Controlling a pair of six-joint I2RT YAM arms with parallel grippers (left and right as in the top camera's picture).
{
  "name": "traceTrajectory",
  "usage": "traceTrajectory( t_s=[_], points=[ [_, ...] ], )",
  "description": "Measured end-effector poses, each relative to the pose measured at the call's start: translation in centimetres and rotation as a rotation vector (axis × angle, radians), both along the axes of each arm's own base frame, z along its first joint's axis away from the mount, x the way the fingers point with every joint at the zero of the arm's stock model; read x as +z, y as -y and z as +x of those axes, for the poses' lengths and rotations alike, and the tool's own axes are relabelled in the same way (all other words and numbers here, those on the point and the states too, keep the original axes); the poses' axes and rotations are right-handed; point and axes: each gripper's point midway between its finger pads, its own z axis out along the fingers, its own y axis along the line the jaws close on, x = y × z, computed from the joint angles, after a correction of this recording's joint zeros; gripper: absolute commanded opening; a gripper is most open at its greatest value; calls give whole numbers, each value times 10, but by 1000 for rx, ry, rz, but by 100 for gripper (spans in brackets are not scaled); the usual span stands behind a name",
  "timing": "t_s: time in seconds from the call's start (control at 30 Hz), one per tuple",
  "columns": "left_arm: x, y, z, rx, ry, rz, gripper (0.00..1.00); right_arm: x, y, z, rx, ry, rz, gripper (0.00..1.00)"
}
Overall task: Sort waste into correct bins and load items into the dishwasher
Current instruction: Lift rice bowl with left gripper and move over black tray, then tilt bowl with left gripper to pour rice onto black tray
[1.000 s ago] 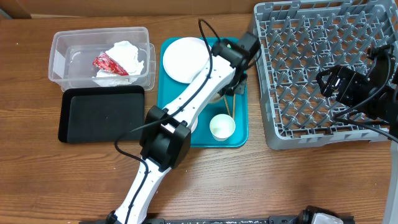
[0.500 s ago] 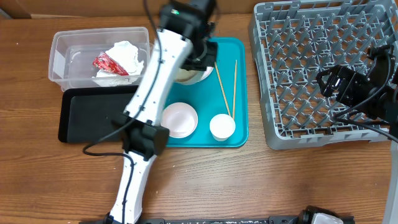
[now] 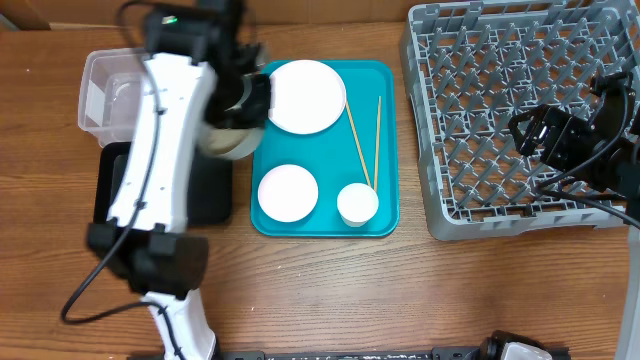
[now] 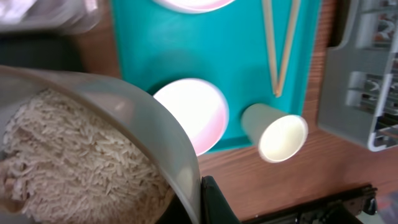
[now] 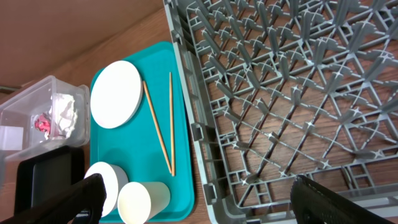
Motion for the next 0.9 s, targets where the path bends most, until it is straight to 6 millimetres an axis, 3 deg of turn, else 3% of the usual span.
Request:
traceTrajectory(
  t_s=[0.07,0.2,0.33,0.57,0.7,0.9],
  points=[
    [-4,-21,-6,31,-17,-6,4,0,0,0,0,1,0,96],
    [-33,-56,-15,82,-75,-62,4,0,0,0,0,2,-1,97],
    [-69,-75,-23,127,-144,-127,4,0,0,0,0,0,0,97],
    [-110,-90,-30,130,-144,-289,4,0,0,-1,0,-3,1,97],
    [-121,-97,-32,122,-88,-419,4,-1,0,-1,0,-4,1,97],
    [-120,-129,-35,204,41,-622,4,-1,0,-1,-1,-4,1,97]
  ],
)
